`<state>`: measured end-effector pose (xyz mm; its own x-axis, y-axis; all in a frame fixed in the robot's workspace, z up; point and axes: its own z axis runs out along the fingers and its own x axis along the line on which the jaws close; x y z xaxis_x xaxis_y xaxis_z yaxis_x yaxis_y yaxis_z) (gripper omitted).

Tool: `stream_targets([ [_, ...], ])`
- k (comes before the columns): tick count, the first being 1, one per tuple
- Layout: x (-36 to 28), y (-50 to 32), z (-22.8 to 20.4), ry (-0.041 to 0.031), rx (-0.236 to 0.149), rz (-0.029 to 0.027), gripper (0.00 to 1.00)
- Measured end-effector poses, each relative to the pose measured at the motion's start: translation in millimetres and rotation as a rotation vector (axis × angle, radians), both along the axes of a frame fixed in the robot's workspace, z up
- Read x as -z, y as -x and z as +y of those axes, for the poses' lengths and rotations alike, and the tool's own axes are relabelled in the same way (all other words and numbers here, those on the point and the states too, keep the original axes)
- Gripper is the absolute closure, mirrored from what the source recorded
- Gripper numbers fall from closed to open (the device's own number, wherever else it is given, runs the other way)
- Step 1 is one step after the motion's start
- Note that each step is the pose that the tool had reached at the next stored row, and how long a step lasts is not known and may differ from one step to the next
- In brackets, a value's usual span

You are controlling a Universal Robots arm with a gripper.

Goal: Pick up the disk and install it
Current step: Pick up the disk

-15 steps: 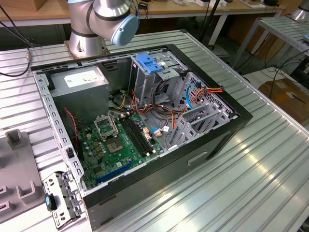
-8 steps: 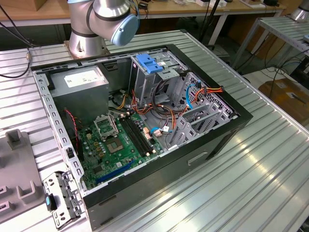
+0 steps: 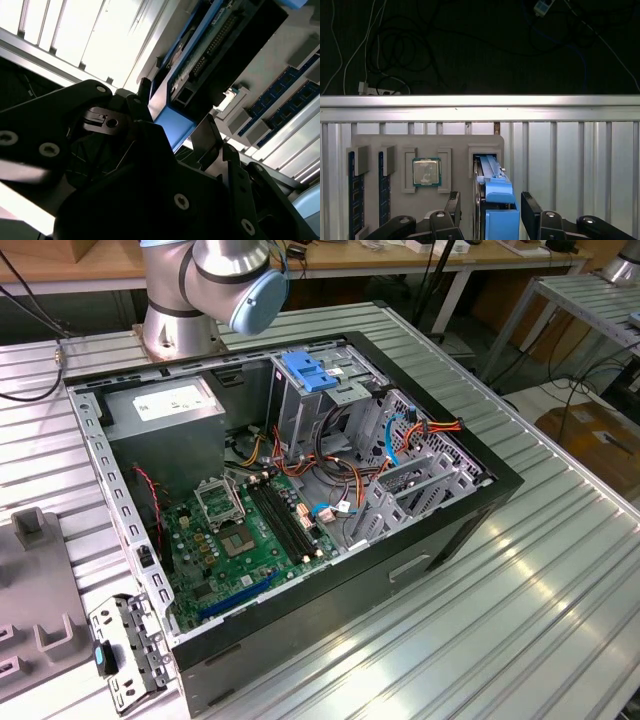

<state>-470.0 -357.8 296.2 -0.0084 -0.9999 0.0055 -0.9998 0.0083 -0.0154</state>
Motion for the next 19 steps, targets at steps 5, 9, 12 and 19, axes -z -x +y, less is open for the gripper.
stream_targets([
  [5, -0.1, 0.0, 2.4, 0.0001, 0.0, 0.0002, 0.4],
  [9, 0.4, 1.7, 2.4, 0.0002, 0.0, -0.0089, 0.4],
  [12, 1.7, 2.1, 2.4, 0.0002, 0.0, -0.0107, 0.4],
  [19, 2.5, 2.2, 2.5, -0.0001, 0.0, -0.0107, 0.42],
])
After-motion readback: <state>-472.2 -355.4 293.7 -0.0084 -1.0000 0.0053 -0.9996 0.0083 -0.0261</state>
